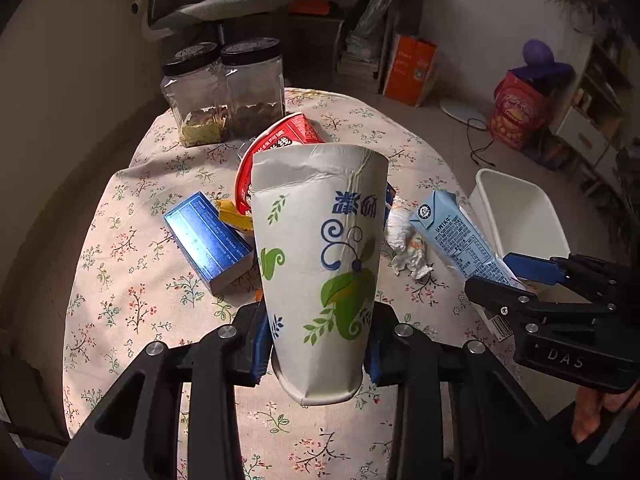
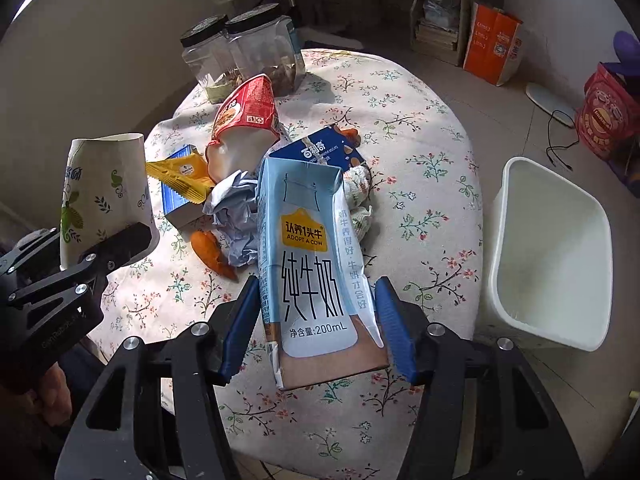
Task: Collect trash
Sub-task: 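Carry the paper cup in the left tool while the right tool carries the carton over the white bin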
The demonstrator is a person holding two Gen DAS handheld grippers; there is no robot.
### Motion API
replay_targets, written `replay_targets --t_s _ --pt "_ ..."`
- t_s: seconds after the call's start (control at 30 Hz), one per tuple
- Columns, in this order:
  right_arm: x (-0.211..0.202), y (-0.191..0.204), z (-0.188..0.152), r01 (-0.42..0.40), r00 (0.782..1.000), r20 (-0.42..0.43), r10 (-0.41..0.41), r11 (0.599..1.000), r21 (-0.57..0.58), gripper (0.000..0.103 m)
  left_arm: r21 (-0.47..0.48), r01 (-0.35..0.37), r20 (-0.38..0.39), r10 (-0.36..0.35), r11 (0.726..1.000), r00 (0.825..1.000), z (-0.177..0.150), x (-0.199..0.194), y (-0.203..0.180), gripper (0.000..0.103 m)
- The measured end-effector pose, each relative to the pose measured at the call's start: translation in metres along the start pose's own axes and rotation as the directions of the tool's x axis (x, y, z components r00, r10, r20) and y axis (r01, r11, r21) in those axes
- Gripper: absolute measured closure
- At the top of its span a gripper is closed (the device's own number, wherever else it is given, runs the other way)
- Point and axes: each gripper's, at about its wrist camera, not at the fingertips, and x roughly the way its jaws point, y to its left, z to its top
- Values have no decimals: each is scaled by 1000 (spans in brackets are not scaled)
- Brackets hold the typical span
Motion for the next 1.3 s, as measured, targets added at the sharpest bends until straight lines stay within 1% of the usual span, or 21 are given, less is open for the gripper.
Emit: replay_targets --t_s 0.13,0.2,0.27,0.33,0.43,0.47,0.53,0.57,0.67,0.77,0.9,0.97,1.03,1.07,1.13,1.23,1.3 --pt "-21 -31 3 -1 998 65 -6 995 98 48 10 41 13 -41 999 999 12 4 -29 67" --pt "-28 -45 2 11 996 86 -24 990 140 48 -5 78 8 -78 997 997 20 10 -42 67" --pt "-35 -59 2 31 993 108 -51 984 176 48 -9 98 10 -98 995 995 27 17 -56 67" --pt "-44 -73 2 55 988 131 -84 977 207 48 -4 113 11 -112 994 994 35 26 -75 67" --pt "-57 -95 4 81 979 159 -126 962 261 48 -4 157 -7 -158 988 987 44 41 -100 67" --pt "-61 -103 2 102 975 163 -153 954 282 48 1 168 -9 -168 986 986 47 45 -111 67" --pt "-67 -119 0 177 958 162 -235 935 309 48 10 196 -13 -196 981 981 53 53 -128 67" --pt "-70 -127 0 196 953 160 -258 926 324 48 16 213 -16 -213 977 977 57 57 -136 67" --pt "-76 -150 -5 204 946 164 -281 905 373 48 45 274 -27 -273 961 962 67 67 -162 66" --pt "-80 -173 -10 232 937 148 -315 882 410 48 72 328 -46 -325 942 945 73 81 -189 66" --pt "-80 -206 -15 209 942 132 -310 846 491 47 64 397 -103 -389 916 915 74 106 -216 66" --pt "-72 -222 -16 198 949 108 -297 825 529 47 56 428 -137 -417 902 898 72 119 -228 65" --pt "-62 -234 -18 169 961 85 -263 803 571 47 59 451 -175 -436 890 883 71 132 -239 65" --pt "-58 -239 -20 166 963 77 -257 794 585 47 67 456 -189 -438 887 879 70 138 -245 65" --pt "-53 -241 -21 183 962 58 -268 783 595 47 80 454 -214 -429 888 877 68 148 -254 65" --pt "-49 -247 -24 190 960 50 -276 773 606 47 58 472 -251 -444 880 860 67 161 -258 64" --pt "-45 -250 -24 191 962 39 -270 770 609 47 58 465 -262 -436 883 861 65 168 -260 63"
